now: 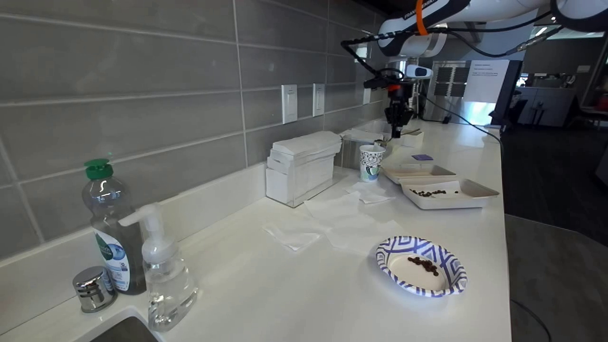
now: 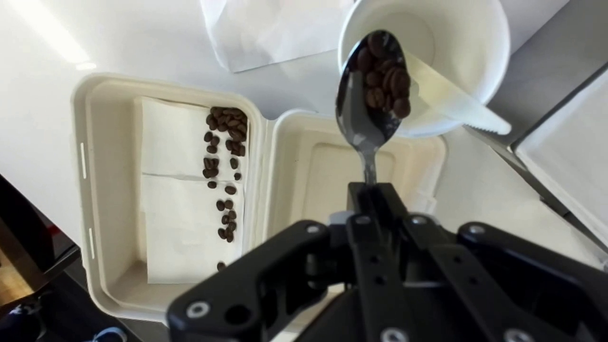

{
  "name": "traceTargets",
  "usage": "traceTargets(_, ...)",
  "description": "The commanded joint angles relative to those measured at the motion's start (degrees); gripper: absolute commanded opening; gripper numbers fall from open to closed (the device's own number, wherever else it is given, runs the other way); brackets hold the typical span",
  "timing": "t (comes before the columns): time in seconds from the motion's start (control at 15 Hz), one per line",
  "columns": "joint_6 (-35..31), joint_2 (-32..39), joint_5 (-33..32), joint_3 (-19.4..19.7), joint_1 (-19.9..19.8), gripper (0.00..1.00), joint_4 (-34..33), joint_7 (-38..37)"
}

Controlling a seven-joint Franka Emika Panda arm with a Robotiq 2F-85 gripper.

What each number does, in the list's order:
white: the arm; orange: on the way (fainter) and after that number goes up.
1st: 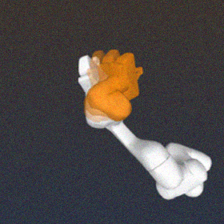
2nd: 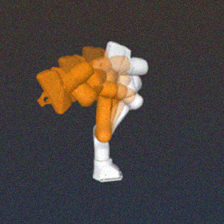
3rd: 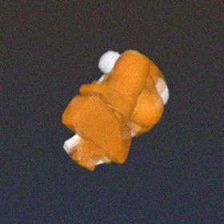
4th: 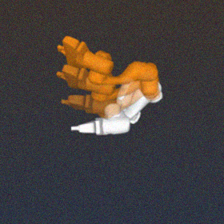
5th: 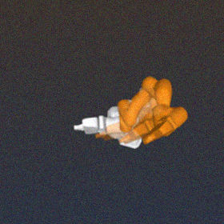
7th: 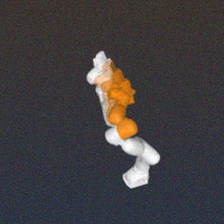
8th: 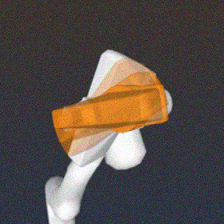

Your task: Pick up spoon and scoop some of the contents from the bowl and pour them in the cup

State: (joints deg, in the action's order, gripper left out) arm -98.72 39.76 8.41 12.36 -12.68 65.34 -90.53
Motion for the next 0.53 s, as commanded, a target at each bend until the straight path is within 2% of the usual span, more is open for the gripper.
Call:
traceTargets(0.0, -1.7, 1.0, 1.5, -0.3, 0.0, 0.02, -2.2, -3.0)
traceTargets(0.47, -8.6, -2.6, 0.3, 0.3, 1.8, 0.02, 2.7, -6.5)
